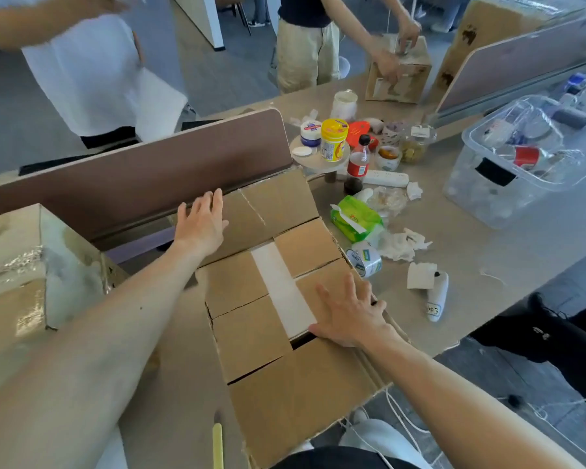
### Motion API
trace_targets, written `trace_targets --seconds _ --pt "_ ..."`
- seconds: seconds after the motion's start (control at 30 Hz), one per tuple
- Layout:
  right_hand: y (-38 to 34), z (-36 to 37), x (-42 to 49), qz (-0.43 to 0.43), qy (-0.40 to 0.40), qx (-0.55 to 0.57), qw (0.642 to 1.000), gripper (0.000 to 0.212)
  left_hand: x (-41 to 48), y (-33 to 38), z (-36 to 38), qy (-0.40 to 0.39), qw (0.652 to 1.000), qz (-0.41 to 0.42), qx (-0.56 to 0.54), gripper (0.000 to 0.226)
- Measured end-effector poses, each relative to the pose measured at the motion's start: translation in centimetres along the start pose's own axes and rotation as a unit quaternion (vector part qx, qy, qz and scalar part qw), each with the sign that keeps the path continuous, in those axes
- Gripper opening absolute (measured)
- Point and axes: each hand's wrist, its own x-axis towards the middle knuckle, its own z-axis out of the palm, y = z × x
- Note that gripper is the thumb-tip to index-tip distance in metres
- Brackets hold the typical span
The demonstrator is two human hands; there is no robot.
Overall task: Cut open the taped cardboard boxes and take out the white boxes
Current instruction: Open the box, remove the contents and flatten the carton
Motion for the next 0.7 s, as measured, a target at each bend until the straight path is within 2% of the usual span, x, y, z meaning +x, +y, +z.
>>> trace_targets --seconds 0.1,0.17,0.23,0.37,0.43,0.5,0.57,0.7 --pt "0.0 0.1 0.4 -0.002 0.003 -0.016 1.000 0.084 -0.8 0.5 3.1 -0.065 0.998 -0.017 -0.001 0.065" --pt "-0.1 -0.1 0.6 -0.006 0.004 -0.043 0.999 0.085 -2.1 1.4 4.8 -0.116 0.992 -0.022 -0.046 0.072" --pt "-0.1 -0.3 1.1 -0.020 0.024 -0.074 0.997 0.084 -3.6 2.6 5.9 -0.130 0.987 -0.041 -0.082 0.083" --pt "-0.4 -0.8 2.4 -0.055 0.066 -0.112 0.990 0.087 -6.7 5.1 6.6 -0.145 0.988 -0.040 -0.044 0.100" --pt "-0.7 -1.2 3.3 -0.064 0.058 -0.100 0.991 0.082 -7.7 6.2 7.3 -0.160 0.986 -0.011 -0.037 0.095" --pt "-1.6 -2.0 4.7 -0.131 0.048 -0.088 0.986 0.073 -9.9 6.2 7.1 -0.158 0.986 -0.041 -0.045 0.083" --pt "-1.6 -2.2 5.5 -0.148 0.060 -0.074 0.984 0.062 -10.4 6.4 7.3 -0.153 0.986 -0.029 -0.061 0.072" --pt "-1.0 -3.0 7.1 -0.215 0.080 -0.080 0.970 0.048 -10.7 7.5 6.9 -0.152 0.986 -0.047 -0.054 0.069"
